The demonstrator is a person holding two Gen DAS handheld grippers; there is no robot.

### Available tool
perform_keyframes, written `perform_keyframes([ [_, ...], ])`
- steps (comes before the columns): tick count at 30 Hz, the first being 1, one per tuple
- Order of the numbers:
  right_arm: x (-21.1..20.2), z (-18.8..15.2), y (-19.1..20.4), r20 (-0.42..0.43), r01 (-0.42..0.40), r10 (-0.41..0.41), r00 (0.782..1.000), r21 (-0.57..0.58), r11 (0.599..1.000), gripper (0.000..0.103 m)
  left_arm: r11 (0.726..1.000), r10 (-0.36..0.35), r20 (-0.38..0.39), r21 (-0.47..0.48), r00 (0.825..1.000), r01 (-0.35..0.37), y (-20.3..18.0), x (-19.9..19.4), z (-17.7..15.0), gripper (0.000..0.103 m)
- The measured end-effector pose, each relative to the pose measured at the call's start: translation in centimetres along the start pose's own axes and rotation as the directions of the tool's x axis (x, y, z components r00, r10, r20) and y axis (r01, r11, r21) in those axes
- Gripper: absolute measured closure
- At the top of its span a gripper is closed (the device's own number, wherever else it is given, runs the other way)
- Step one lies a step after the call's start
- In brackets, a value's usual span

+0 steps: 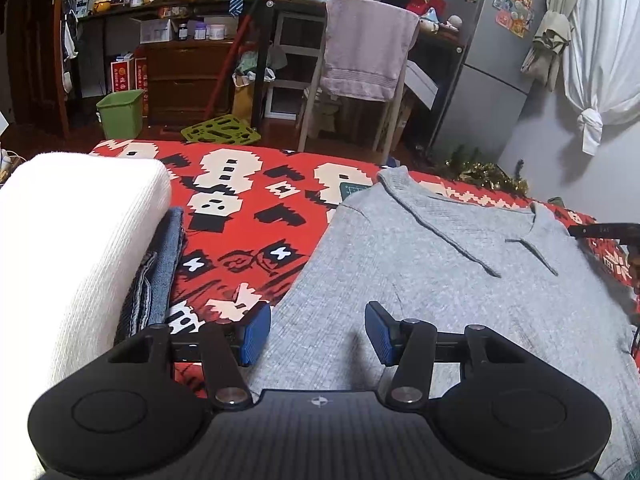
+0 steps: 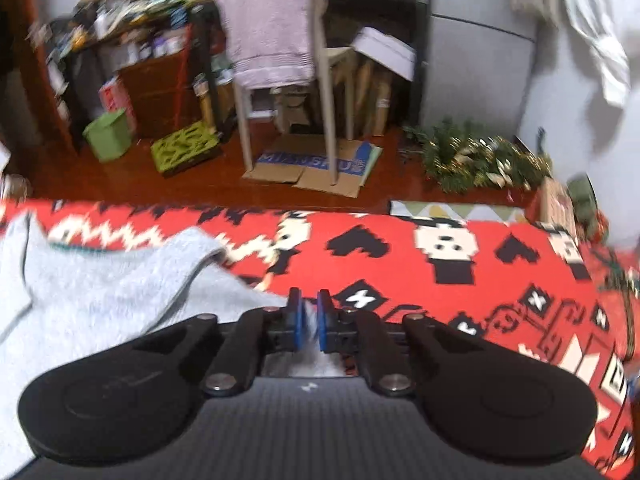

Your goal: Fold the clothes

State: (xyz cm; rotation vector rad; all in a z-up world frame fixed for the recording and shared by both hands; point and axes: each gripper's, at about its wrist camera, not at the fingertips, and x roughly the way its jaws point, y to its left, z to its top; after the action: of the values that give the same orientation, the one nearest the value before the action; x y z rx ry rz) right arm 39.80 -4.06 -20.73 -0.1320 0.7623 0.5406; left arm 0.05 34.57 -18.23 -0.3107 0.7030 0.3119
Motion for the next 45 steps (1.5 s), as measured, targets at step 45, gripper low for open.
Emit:
perform_keyframes([
  [45, 1.0, 1.5, 4.7, -0.042, -0.149, 0.147, 0.988, -0.051, 0.988, 0.099, 1.0, -0.031, 0.003, 0.004, 1.0, 0.031, -0.2, 0.8, 0.7, 0.056],
])
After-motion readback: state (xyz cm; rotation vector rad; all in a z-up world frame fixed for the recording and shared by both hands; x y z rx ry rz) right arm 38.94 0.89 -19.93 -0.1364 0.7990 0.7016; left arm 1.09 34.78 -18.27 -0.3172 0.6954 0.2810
